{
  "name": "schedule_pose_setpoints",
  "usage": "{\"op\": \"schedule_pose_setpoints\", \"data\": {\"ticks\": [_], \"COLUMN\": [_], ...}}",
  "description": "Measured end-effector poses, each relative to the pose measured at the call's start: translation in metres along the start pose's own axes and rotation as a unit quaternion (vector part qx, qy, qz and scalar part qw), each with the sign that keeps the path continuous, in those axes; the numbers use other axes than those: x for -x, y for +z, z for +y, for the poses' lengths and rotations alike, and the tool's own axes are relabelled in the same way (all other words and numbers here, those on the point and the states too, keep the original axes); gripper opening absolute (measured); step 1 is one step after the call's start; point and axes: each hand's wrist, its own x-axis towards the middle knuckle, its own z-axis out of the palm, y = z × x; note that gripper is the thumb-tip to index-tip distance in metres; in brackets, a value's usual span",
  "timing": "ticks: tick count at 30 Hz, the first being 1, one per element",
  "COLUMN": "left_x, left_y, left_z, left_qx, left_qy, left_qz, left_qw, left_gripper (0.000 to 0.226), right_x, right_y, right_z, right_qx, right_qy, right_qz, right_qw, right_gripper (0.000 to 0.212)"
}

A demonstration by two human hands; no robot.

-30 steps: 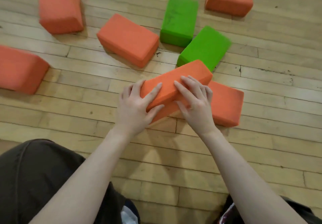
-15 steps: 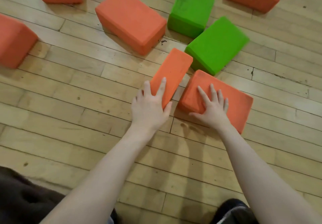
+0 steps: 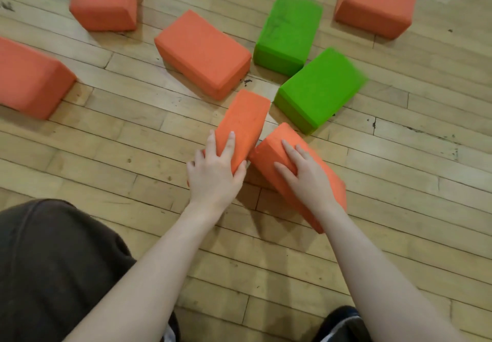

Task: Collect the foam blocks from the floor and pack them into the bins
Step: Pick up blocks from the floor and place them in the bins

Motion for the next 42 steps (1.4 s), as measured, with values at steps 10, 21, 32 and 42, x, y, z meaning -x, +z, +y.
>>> {"op": "schedule_pose_setpoints", "data": {"ticks": [10, 21, 32, 42], "left_x": [0.008, 0.012, 0.059, 0.131], "left_y": [-0.009, -0.004, -0.171, -0.405], "left_z": [-0.018, -0.004, 0.06, 0.108], "left_qx": [0.043, 0.052, 0.054, 0.048], "left_qy": [-0.038, -0.034, -0.095, -0.118], "left_qz": [-0.075, -0.051, -0.053, -0.055], "left_qw": [0.996, 0.997, 0.993, 0.99], "left_gripper": [0.062, 0.059, 0.06, 0.061], "right_x": [0.018, 0.018, 0.068, 0.154], "right_y": [-0.008, -0.008, -0.162, -0.358], "right_z": [-0.019, 0.004, -0.082, -0.216], "right_qx": [-0.02, 0.105, 0.001, -0.025], "right_qy": [0.02, -0.068, -0.002, -0.003], "right_qz": [-0.038, 0.022, -0.02, -0.067], "right_qw": [0.999, 0.992, 1.0, 0.997], "right_gripper": [0.059, 0.08, 0.075, 0.076]}}
